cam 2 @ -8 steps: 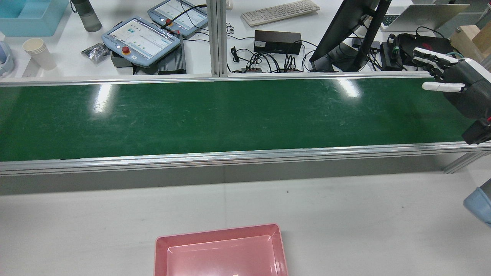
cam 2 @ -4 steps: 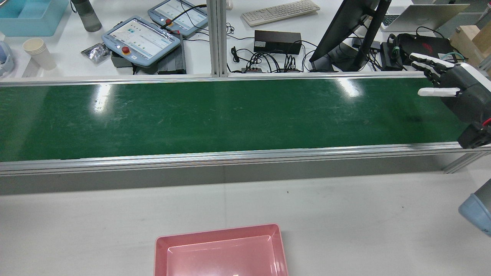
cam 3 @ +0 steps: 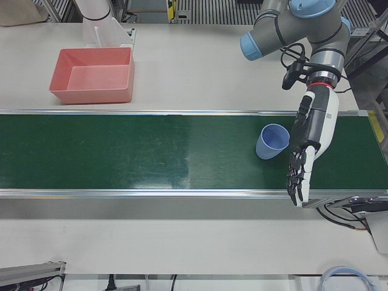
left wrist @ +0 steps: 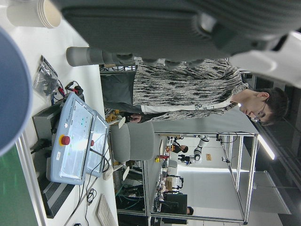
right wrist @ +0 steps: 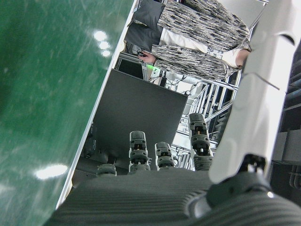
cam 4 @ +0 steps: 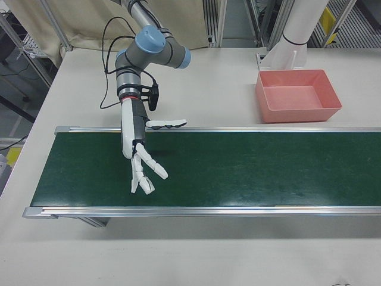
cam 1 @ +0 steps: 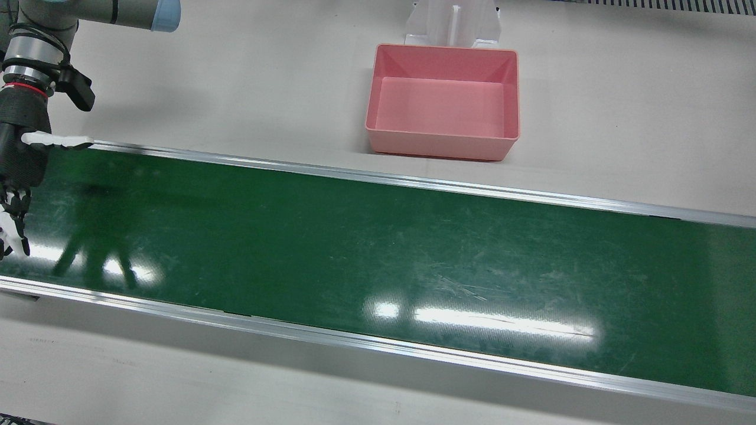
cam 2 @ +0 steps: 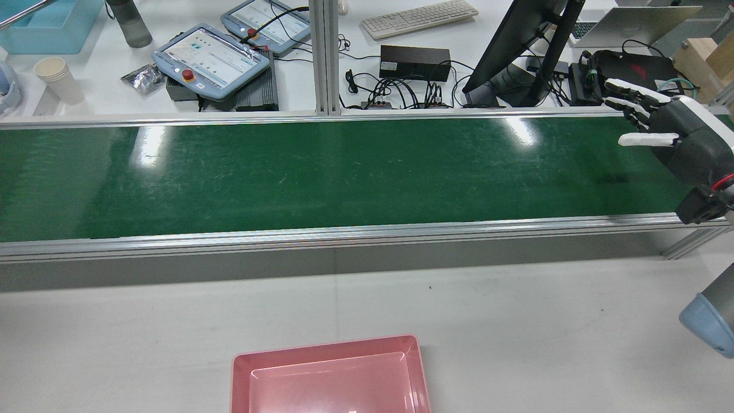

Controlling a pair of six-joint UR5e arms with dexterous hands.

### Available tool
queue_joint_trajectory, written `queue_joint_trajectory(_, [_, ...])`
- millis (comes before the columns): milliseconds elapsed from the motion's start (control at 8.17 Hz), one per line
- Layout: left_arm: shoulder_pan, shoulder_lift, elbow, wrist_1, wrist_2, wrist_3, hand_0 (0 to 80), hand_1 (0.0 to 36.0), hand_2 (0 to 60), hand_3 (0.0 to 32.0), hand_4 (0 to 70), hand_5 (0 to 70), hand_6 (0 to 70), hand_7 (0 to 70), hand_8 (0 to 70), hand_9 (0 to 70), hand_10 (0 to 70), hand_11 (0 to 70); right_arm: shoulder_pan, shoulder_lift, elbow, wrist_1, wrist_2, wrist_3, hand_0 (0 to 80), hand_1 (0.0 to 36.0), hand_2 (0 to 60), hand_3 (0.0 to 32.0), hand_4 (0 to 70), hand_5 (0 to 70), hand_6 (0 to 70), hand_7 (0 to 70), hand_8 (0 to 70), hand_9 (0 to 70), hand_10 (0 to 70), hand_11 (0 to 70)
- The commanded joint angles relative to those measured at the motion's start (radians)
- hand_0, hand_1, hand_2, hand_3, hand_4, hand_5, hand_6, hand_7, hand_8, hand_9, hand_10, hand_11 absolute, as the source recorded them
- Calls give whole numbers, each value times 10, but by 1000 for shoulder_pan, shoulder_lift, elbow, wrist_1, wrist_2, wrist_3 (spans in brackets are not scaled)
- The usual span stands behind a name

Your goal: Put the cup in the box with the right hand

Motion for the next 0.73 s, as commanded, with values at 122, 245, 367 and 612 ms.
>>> queue_joint_trajectory(122, [0, 0, 1, 0, 0, 0, 0, 0, 0, 0, 0, 0, 0, 0, 0, 0, 0, 0, -2, 0, 3, 4, 0, 2, 493, 175, 32, 80, 0, 75, 39, 137, 120, 140, 2, 21])
queue_joint_trajectory(245, [0, 0, 1, 0, 0, 0, 0, 0, 0, 0, 0, 0, 0, 0, 0, 0, 0, 0, -2, 0, 5, 4, 0, 2, 491, 173, 34, 68, 0, 74, 38, 129, 120, 138, 4, 25])
queue_joint_trajectory(367, [0, 0, 1, 0, 0, 0, 0, 0, 0, 0, 0, 0, 0, 0, 0, 0, 0, 0, 0, -1, 3, 10, -1, 2, 491, 173, 34, 58, 0, 74, 39, 126, 118, 136, 2, 22])
queue_joint_trajectory(612, [0, 0, 1, 0, 0, 0, 0, 0, 0, 0, 0, 0, 0, 0, 0, 0, 0, 0, 0, -6, 3, 39, -1, 2, 487, 167, 37, 16, 0, 71, 40, 114, 116, 134, 3, 23])
